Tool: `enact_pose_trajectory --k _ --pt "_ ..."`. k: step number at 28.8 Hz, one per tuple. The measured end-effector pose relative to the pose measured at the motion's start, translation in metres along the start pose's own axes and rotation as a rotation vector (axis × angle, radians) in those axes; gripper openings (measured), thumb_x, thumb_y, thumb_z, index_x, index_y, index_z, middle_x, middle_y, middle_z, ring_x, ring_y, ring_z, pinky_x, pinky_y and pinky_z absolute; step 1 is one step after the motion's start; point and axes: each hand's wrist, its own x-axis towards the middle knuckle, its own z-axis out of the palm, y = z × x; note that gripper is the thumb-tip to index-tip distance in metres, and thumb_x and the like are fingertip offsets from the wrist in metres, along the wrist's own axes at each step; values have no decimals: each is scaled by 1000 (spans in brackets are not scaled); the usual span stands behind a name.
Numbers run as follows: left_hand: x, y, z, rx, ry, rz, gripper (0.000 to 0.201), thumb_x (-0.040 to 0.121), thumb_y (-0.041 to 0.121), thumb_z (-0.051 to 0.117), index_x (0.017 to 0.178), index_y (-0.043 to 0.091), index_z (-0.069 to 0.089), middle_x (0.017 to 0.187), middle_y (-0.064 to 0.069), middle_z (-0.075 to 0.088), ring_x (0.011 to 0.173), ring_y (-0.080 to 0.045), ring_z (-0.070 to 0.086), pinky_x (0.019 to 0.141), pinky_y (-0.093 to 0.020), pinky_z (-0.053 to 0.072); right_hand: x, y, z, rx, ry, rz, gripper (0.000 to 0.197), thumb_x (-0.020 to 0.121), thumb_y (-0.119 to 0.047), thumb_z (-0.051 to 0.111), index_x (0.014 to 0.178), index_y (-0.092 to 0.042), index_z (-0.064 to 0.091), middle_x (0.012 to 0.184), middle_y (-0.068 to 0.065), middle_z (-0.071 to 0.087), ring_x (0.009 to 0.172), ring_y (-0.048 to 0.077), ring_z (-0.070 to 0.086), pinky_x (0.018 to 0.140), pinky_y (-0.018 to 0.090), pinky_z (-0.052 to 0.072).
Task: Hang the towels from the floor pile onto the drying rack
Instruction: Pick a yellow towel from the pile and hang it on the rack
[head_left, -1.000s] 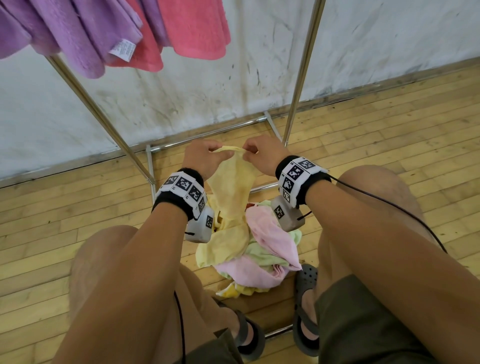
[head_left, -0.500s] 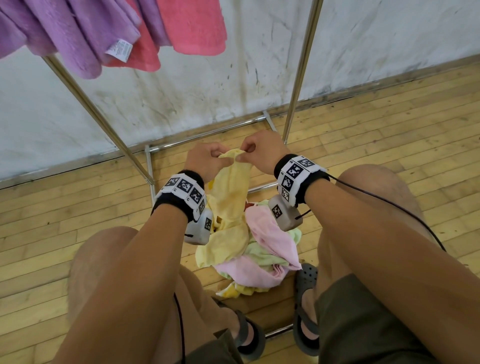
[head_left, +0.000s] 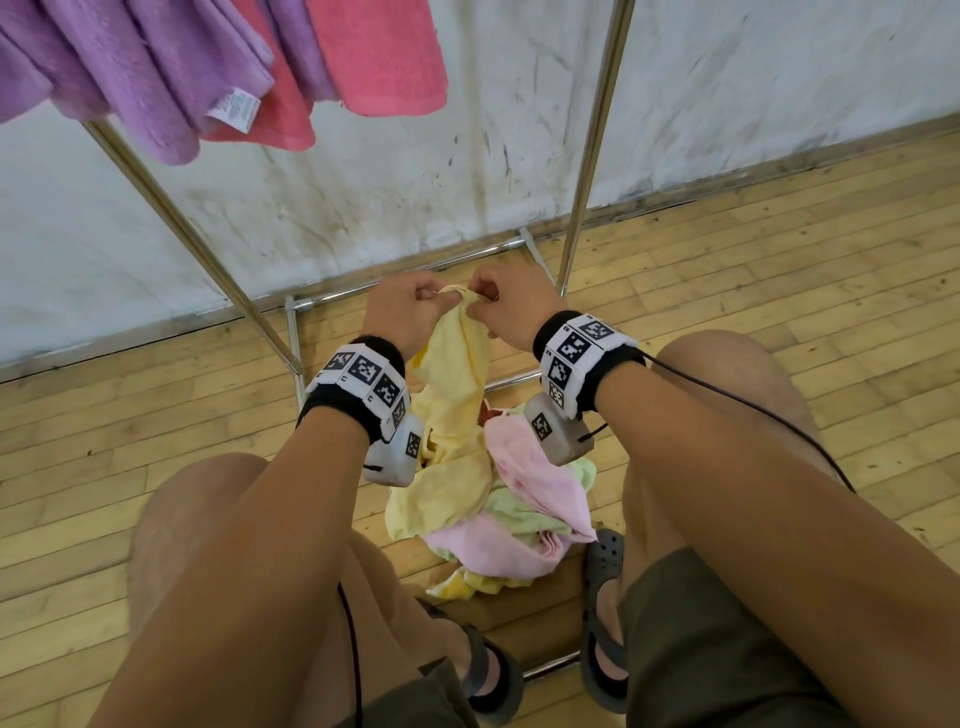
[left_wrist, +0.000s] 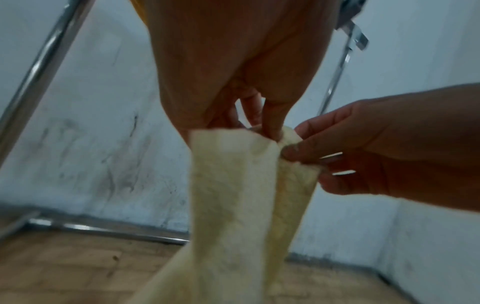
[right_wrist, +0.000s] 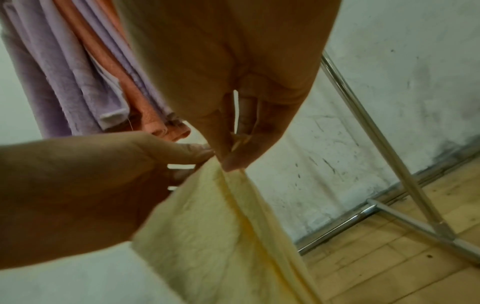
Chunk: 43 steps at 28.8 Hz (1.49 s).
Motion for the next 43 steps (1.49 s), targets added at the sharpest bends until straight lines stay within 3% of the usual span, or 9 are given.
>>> enact_pose_trajectory --k 5,11,14,18,22,26,31,36,43 --pt "6 25 -5 -64 115 12 11 96 22 58 88 22 66 68 10 58 59 -7 49 66 -27 41 1 -25 -11 207 117 5 9 98 -13 56 94 -6 61 78 0 58 62 19 69 46 23 53" --pt "20 76 -36 26 208 155 22 96 16 54 96 7 74 93 -14 73 81 -24 62 85 -40 51 17 -63 -48 136 266 -49 22 94 -33 62 82 -16 55 68 -3 56 71 23 59 66 34 47" --pt "17 99 -59 135 201 214 24 96 20 56 95 5 75 93 -13 73 89 -30 65 82 -34 48 20 -78 -72 158 242 -95 24 89 -29 68 73 -15 55 65 -1 56 71 29 63 70 40 54" --pt "6 135 -90 201 202 252 28 98 30 58 96 7 73 82 -10 66 76 -20 55 65 -27 39 22 -98 -104 99 305 -123 16 90 -33 65 79 -22 60 72 -4 57 77 22 56 74 31 47" --pt "3 172 -119 207 280 288 24 96 32 60 99 14 75 80 -7 65 77 -19 55 70 -28 41 19 -132 -132 126 357 -163 18 92 -35 61 86 -18 64 65 -9 52 73 22 56 69 31 46" --pt "-1 214 -144 176 293 325 24 95 32 61 105 16 75 86 2 64 82 -14 56 77 -26 44 17 -170 -169 258 324 -189 16 94 -27 60 88 -12 61 74 -3 52 64 25 67 54 36 60" --pt "-2 263 -177 257 260 357 33 86 42 71 61 23 62 54 7 46 52 -7 38 49 -23 29 19 -201 -217 311 397 -220 11 92 -17 62 81 -14 61 83 4 58 59 23 68 42 24 51" --pt "-2 297 -207 384 255 367 26 82 34 75 75 10 68 65 -2 53 60 -14 45 57 -29 34 27 -224 -250 195 465 -249 5 85 -24 69 81 -21 67 88 7 71 85 31 69 80 41 56" --pt "2 319 -237 385 347 425 16 83 30 73 79 15 74 65 -1 60 62 -13 48 57 -24 35 26 -250 -282 106 480 -301 18 77 -7 68 80 -23 76 81 -3 72 83 17 68 78 29 55"
